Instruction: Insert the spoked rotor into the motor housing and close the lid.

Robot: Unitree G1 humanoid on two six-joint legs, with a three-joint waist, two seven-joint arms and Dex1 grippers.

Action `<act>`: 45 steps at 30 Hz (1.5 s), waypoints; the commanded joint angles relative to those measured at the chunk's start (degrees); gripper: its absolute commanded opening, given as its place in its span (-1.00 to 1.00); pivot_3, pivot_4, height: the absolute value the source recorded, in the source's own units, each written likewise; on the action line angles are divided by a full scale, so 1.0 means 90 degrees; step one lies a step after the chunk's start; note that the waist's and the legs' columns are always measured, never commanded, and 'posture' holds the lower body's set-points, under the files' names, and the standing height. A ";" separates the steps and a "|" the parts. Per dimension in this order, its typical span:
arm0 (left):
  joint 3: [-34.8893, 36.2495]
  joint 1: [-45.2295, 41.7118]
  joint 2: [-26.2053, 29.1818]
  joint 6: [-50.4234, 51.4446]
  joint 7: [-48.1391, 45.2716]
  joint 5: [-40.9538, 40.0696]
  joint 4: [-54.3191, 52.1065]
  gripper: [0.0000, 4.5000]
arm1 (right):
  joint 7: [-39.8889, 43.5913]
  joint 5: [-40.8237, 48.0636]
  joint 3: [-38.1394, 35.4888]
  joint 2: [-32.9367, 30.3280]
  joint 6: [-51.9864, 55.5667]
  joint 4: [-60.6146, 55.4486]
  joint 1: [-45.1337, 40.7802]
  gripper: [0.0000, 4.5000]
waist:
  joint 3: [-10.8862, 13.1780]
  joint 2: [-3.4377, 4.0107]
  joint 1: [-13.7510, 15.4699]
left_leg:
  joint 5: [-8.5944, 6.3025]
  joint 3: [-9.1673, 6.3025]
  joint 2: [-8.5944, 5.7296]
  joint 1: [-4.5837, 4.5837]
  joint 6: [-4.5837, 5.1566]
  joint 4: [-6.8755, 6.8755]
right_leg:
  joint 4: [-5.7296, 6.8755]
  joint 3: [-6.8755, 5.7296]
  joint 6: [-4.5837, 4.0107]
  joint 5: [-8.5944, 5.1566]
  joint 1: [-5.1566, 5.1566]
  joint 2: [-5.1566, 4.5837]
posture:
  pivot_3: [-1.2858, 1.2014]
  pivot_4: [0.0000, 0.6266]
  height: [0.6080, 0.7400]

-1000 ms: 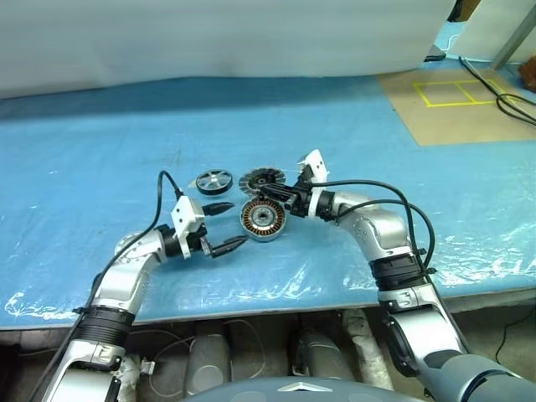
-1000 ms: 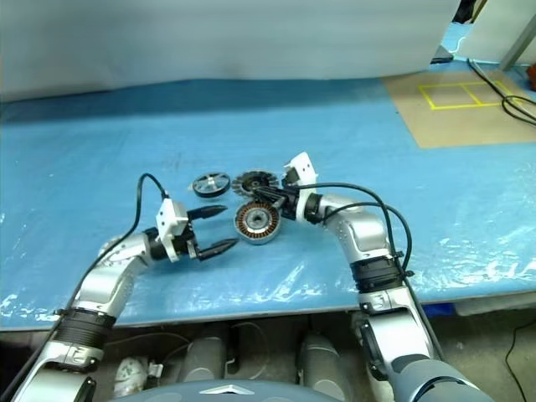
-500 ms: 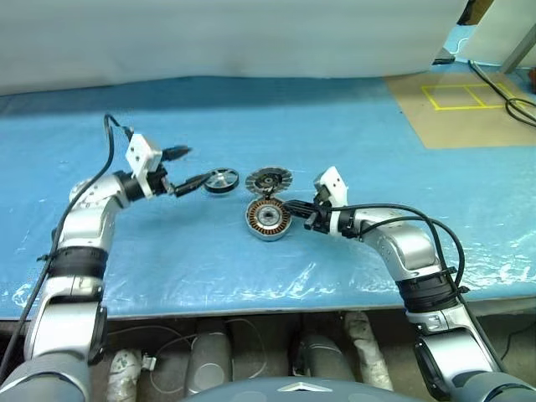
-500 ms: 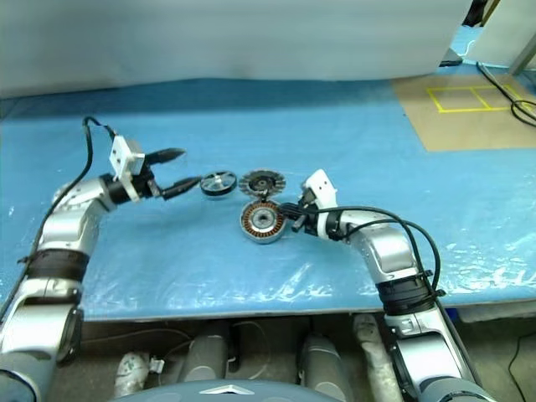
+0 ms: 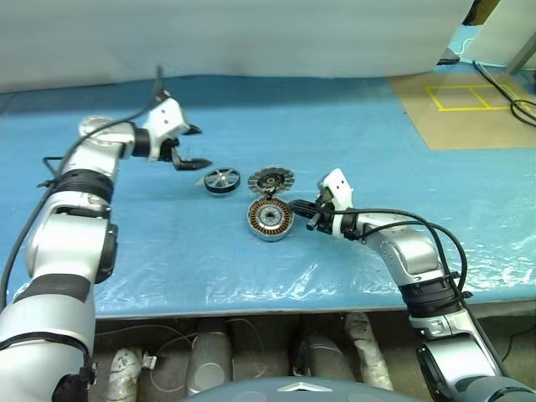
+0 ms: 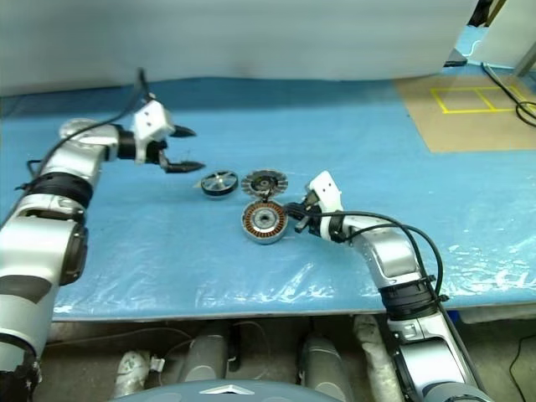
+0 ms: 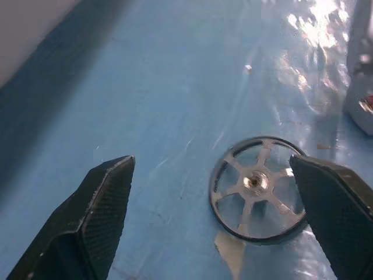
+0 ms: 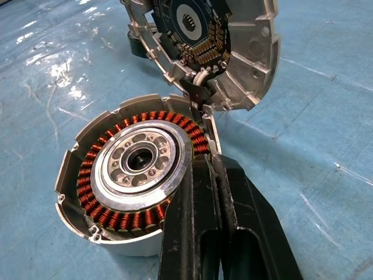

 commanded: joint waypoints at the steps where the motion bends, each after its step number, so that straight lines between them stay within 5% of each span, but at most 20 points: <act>1: -0.0378 -0.0275 -0.0261 -0.0431 -0.0125 0.0546 0.0265 1.00 | -0.0114 -0.0044 0.0011 0.0024 -0.0037 -0.0223 0.0130 -0.98 | 0.0001 -0.0002 0.0006 | 0.0000 0.0000 0.0000 0.0000 0.0000 0.0002 | 0.0002 0.0000 0.0000 0.0000 0.0000 0.0000 | 0.03 -0.52 1.00; 10: -0.0360 -0.0439 -0.0536 -0.0476 0.0268 0.0977 0.0599 1.00 | -0.0396 -0.0010 -0.0006 0.0007 0.0103 -0.0712 0.0552 -0.98 | 0.0004 -0.0007 -0.0019 | 0.0000 -0.0009 0.0001 -0.0002 0.0000 0.0001 | 0.0004 -0.0008 0.0001 0.0002 0.0001 0.0001 | 0.03 -0.52 1.00; 17: 0.0395 -0.0653 -0.0507 0.0035 -0.0373 0.0368 0.0690 1.00 | -0.0518 -0.0007 -0.0013 0.0031 0.0138 -0.0873 0.0695 -0.98 | 0.0004 -0.0007 -0.0016 | 0.0000 -0.0009 0.0002 0.0002 0.0001 0.0002 | 0.0006 -0.0010 -0.0001 0.0002 0.0004 0.0000 | 0.03 -0.52 1.00; 28: -0.0278 -0.0422 -0.0491 -0.0182 0.0843 0.1480 0.0811 1.00 | -0.0608 -0.0070 0.0090 0.0043 0.0102 -0.0891 0.0743 -0.98 | 0.0004 -0.0007 -0.0031 | 0.0000 -0.0013 0.0002 0.0003 0.0001 0.0002 | 0.0002 -0.0009 -0.0001 0.0002 0.0007 0.0000 | 0.03 -0.52 1.00; 33: -0.0241 -0.0431 -0.0552 -0.0202 0.0921 0.1485 0.0825 0.45 | -0.0551 0.0086 -0.0060 -0.0045 0.0202 -0.1127 0.0892 -1.00 | 0.0005 -0.0008 -0.0025 | 0.0000 -0.0014 0.0002 0.0003 0.0001 0.0002 | 0.0002 -0.0010 -0.0001 0.0002 0.0007 0.0000 | 0.03 -0.52 1.00; 45: -0.0226 -0.0295 -0.0597 -0.0205 0.0901 0.1529 0.0842 0.45 | -0.0367 0.1082 -0.0506 -0.0497 0.0963 -0.2963 0.0275 -1.00 | 0.0011 -0.0017 -0.0025 | 0.0000 -0.0021 0.0001 0.0004 0.0001 0.0000 | 0.0003 -0.0011 0.0000 0.0003 0.0007 0.0001 | 0.03 -0.52 1.00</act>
